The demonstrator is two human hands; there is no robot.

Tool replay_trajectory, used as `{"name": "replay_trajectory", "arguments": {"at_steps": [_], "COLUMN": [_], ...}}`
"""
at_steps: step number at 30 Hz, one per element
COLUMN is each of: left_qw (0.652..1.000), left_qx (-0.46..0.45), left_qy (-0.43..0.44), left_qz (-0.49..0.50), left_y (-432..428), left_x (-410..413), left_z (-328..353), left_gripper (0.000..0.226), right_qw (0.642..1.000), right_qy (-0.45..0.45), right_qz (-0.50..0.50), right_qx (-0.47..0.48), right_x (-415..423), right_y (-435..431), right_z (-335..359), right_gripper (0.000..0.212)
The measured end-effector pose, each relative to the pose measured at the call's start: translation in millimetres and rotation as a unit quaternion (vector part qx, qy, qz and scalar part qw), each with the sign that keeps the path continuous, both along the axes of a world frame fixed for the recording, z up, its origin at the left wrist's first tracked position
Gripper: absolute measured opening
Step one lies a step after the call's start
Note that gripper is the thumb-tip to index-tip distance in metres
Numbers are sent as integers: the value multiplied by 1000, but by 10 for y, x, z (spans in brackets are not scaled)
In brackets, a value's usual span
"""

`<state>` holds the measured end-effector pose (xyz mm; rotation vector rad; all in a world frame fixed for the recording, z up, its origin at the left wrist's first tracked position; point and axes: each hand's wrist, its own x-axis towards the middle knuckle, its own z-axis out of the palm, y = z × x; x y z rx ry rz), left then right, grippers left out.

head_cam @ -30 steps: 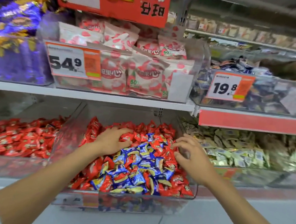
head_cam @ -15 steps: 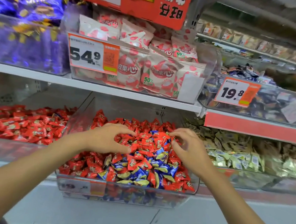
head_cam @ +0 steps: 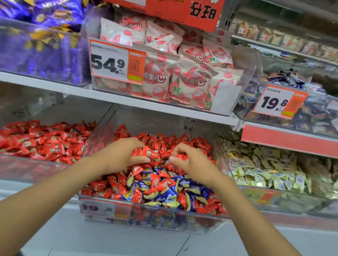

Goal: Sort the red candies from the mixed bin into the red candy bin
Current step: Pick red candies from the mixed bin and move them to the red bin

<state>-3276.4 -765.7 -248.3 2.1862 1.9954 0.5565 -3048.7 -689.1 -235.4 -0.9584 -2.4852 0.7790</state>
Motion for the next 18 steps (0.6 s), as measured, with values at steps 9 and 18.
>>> {"name": "replay_trajectory", "arguments": {"at_steps": [9,18], "left_qw": [984,992], "left_qx": [-9,-11], "left_qy": [-173,-104], "left_qz": [-42,-68], "left_y": [-54,44], "left_x": [251,364], "left_z": [130,4], "left_gripper": [47,26], "right_qw": [993,989], "right_qy": [99,127], "right_qz": [-41,-75], "right_qx": [-51,-24], "right_x": [262,296], "right_y": [5,5], "right_z": [147,165], "right_gripper": [20,12]}}
